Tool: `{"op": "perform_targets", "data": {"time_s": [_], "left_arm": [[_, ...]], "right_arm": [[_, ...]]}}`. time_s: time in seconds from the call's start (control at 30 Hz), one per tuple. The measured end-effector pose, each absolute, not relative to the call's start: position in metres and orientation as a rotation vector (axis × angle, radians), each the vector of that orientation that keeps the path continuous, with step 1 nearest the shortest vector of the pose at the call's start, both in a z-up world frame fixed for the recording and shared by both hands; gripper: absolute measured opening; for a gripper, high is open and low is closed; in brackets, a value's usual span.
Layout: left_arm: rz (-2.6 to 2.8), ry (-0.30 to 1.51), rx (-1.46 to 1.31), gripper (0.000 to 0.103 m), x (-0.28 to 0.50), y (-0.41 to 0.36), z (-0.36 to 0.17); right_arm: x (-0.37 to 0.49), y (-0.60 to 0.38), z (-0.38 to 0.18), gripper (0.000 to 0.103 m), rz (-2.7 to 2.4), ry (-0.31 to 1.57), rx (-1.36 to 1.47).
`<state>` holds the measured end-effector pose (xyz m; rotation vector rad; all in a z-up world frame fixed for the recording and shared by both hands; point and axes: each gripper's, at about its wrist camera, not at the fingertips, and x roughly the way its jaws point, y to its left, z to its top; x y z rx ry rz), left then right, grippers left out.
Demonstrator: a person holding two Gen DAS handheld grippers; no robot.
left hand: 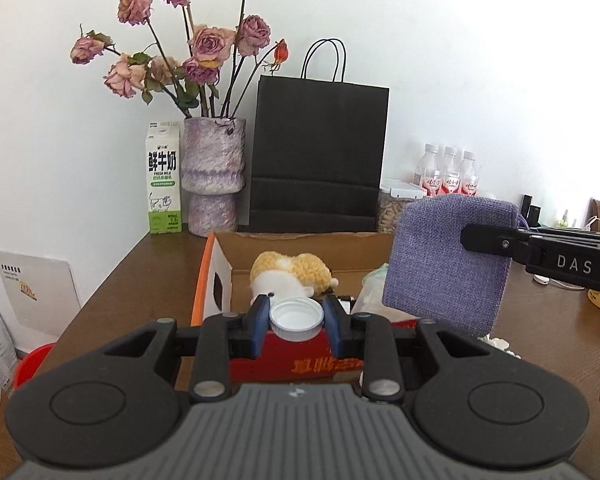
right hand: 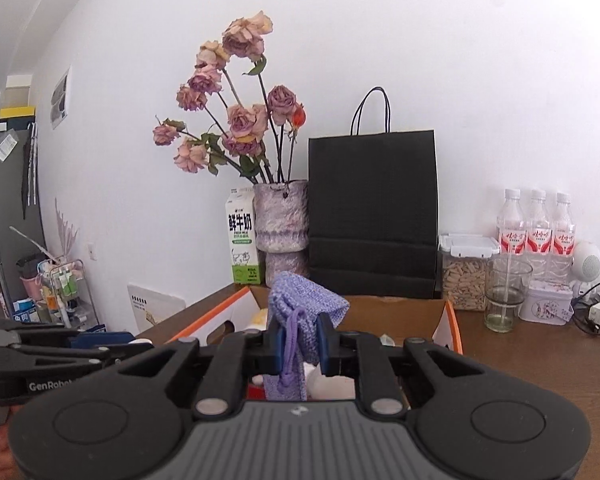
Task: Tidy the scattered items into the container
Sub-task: 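Carry the cap and pouch into the box and open both tools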
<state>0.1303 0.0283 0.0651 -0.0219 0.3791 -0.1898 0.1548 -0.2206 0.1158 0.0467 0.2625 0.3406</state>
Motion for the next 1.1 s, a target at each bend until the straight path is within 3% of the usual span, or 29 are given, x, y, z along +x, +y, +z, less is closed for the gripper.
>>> {"op": "perform_targets", "data": {"time_s": [0.4, 0.8, 1.1], "left_arm": [[-0.253, 0.345, -0.051, 0.029, 0.207, -0.001, 0.082], [-0.268, 0.419, -0.063, 0.029, 0.282, -0.022, 0.050], [-0.267, 0.510, 0.010, 0.029, 0.313, -0.031, 0.020]], "right_arm": [[0.237, -0.248, 0.117, 0.015, 0.292, 0.258, 0.162], [0.311, -0.263, 0.073, 0.015, 0.295, 0.363, 0.229], [0.340, -0.253, 0.052, 0.017, 0.241, 0.442, 0.109]]}}
